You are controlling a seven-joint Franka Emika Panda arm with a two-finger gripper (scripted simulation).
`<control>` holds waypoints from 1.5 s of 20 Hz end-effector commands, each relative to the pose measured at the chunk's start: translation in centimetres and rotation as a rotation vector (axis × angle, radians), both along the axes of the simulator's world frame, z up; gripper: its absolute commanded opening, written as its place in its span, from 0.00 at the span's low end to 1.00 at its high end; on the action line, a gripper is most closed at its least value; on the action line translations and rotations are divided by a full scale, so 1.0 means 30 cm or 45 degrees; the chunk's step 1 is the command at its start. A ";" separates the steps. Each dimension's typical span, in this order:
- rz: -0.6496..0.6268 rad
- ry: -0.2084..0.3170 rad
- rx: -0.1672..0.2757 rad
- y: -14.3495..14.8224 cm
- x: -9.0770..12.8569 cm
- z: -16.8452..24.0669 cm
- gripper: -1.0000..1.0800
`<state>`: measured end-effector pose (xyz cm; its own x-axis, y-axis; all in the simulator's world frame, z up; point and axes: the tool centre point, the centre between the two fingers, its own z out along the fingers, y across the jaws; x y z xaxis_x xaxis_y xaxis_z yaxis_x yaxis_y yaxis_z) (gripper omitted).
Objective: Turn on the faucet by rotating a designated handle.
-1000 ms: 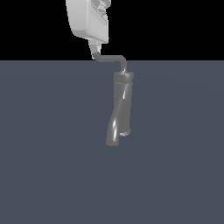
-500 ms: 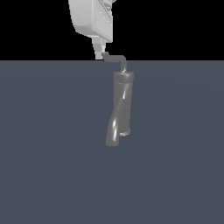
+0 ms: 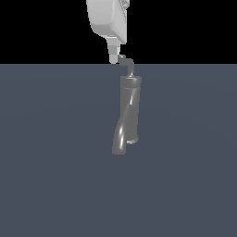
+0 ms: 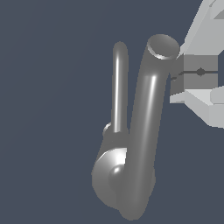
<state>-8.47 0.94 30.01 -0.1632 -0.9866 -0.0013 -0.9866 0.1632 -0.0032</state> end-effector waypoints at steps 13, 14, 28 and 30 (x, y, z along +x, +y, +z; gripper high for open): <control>0.008 0.003 -0.002 -0.187 -0.023 0.000 0.00; 0.006 0.003 -0.002 -0.202 -0.016 0.000 0.00; -0.029 0.004 -0.001 -0.408 0.073 0.000 0.00; -0.033 0.004 -0.001 -0.436 0.085 0.000 0.00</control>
